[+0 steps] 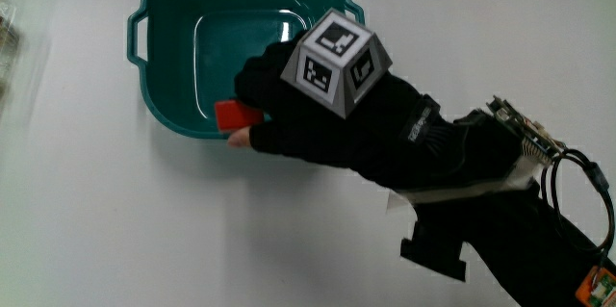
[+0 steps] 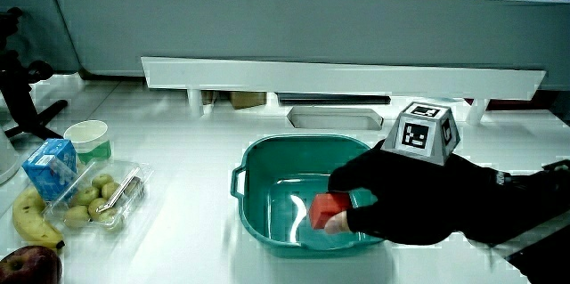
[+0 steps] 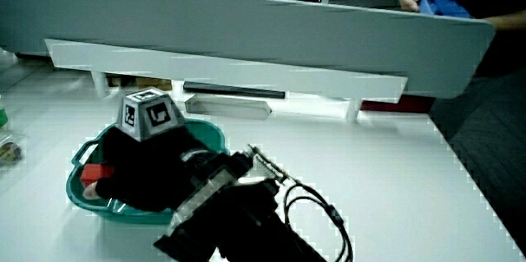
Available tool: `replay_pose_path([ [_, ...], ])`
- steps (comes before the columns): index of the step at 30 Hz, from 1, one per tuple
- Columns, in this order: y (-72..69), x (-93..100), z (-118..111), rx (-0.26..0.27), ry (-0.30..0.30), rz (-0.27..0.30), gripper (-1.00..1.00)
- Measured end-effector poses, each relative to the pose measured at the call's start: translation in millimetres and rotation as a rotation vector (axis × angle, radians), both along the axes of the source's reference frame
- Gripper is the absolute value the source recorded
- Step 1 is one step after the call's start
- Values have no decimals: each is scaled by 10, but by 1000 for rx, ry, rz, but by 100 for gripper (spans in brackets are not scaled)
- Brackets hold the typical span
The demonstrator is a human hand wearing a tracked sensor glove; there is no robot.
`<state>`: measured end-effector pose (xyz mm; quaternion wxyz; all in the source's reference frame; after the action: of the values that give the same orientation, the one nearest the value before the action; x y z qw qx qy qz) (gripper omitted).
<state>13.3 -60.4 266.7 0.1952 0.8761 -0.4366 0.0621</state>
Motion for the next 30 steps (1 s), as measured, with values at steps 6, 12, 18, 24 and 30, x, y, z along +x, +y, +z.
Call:
replay_pose_path([
  [6,-233,29,76,-59,14,54,0],
  [12,-445,83,235,-70,35,124,0],
  [18,-554,59,358,-89,55,156,0],
  [24,-613,-19,545,-107,101,169,0],
  [30,-647,-73,788,-139,137,175,0],
])
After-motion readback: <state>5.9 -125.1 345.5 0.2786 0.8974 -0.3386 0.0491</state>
